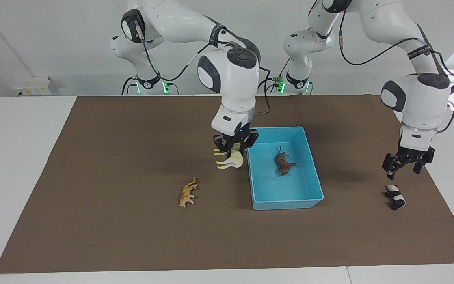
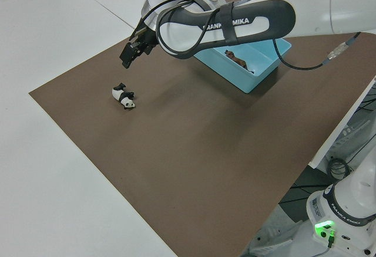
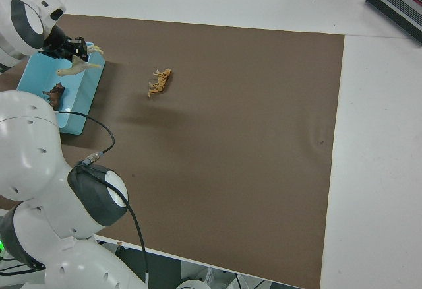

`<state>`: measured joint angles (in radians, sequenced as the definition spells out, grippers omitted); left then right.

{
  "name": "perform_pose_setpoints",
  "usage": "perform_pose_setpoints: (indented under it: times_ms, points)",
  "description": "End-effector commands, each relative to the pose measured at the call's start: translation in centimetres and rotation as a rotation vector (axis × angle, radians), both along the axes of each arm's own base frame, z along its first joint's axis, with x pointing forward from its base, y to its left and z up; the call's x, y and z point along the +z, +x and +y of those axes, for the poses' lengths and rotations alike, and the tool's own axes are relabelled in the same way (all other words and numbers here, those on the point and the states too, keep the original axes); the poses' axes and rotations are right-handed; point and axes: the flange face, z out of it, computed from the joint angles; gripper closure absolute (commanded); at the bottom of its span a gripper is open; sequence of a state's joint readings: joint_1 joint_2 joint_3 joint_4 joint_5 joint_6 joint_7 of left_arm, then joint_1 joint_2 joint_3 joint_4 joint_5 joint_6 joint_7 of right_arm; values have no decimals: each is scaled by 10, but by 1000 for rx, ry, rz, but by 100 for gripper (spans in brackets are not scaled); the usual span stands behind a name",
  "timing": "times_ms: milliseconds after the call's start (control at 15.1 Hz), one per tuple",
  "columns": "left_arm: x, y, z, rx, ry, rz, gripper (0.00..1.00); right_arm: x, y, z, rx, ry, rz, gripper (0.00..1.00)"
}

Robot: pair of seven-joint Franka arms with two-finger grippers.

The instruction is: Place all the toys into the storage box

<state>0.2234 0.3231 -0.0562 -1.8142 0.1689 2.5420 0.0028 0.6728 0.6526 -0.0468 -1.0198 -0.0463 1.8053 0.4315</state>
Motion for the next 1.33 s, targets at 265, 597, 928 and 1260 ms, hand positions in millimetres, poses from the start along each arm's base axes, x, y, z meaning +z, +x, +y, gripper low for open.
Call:
perform_pose_setpoints:
  times_ms: [265,597,928,1260]
  points:
    - [-65,37,30,-64,28,-66,0,-47,-47,107,24,157,-81,100]
    - [-108,23,42,-103,35,-25,0,-46,-48,105,-197,195,-54,0]
    - [-121,14,41,-84,20,-12,43,31,-4,-9,-309,77,-15,0]
    - [-97,31,26,74,-58,6,100,26,62,-129,-283,18,12,0]
